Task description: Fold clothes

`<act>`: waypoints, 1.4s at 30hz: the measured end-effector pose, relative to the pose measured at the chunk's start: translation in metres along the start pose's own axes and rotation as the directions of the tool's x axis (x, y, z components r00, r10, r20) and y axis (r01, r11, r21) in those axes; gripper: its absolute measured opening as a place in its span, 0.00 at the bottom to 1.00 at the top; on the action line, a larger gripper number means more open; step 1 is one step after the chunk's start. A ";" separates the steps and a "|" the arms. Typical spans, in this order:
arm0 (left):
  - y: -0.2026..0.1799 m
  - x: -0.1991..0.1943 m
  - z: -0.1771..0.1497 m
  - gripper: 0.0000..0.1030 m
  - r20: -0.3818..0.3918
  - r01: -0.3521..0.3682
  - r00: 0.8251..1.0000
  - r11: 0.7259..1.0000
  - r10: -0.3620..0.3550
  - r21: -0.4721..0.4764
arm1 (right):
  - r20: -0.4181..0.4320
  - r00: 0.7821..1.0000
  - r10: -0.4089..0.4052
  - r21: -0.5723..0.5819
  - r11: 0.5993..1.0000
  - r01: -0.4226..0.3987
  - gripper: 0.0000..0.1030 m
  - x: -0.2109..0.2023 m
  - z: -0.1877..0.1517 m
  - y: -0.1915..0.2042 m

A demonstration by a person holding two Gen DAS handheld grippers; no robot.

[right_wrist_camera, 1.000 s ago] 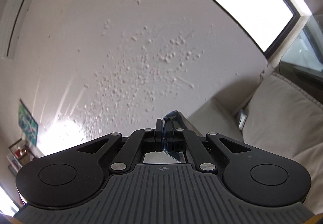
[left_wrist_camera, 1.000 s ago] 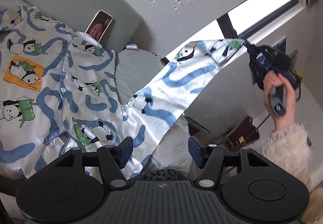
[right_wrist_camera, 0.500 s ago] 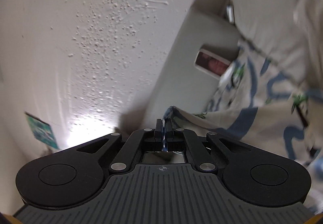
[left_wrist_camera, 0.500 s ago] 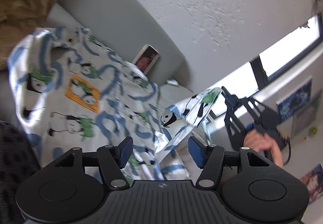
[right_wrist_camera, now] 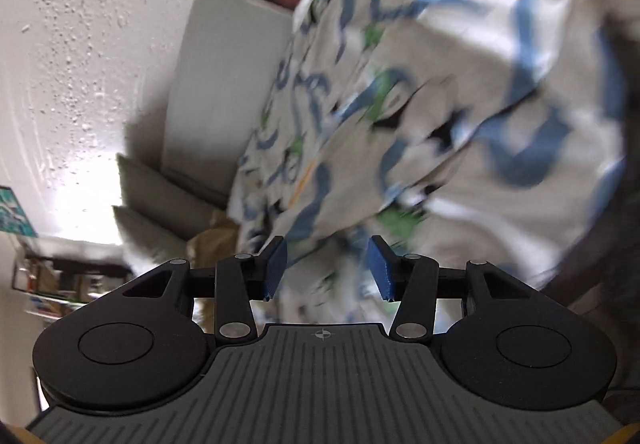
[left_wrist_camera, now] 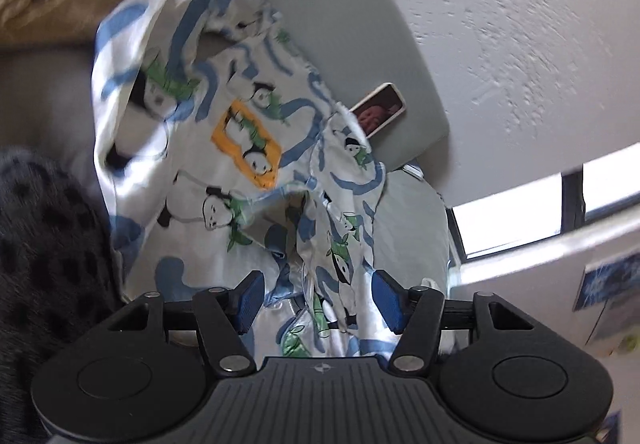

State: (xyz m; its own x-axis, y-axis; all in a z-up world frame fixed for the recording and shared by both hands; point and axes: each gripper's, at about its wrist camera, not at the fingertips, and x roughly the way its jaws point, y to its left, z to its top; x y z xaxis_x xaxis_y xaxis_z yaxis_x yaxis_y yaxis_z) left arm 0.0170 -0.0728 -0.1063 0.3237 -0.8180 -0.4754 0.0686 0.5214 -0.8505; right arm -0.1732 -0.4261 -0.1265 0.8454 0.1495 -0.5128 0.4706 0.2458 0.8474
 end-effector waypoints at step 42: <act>-0.068 0.037 0.019 0.00 0.298 -0.178 0.954 0.814 0.006 0.553 | 0.007 0.998 0.066 -0.072 0.995 -0.065 0.51 -0.019 0.019 -0.025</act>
State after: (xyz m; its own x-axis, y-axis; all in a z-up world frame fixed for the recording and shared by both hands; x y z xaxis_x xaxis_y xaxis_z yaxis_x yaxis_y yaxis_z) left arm 0.0419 -0.1339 -0.0620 0.5908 -0.7052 -0.3920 0.5197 0.7043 -0.4836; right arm -0.1962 -0.4538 -0.1354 0.8764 0.1583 -0.4548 0.3951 0.3036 0.8670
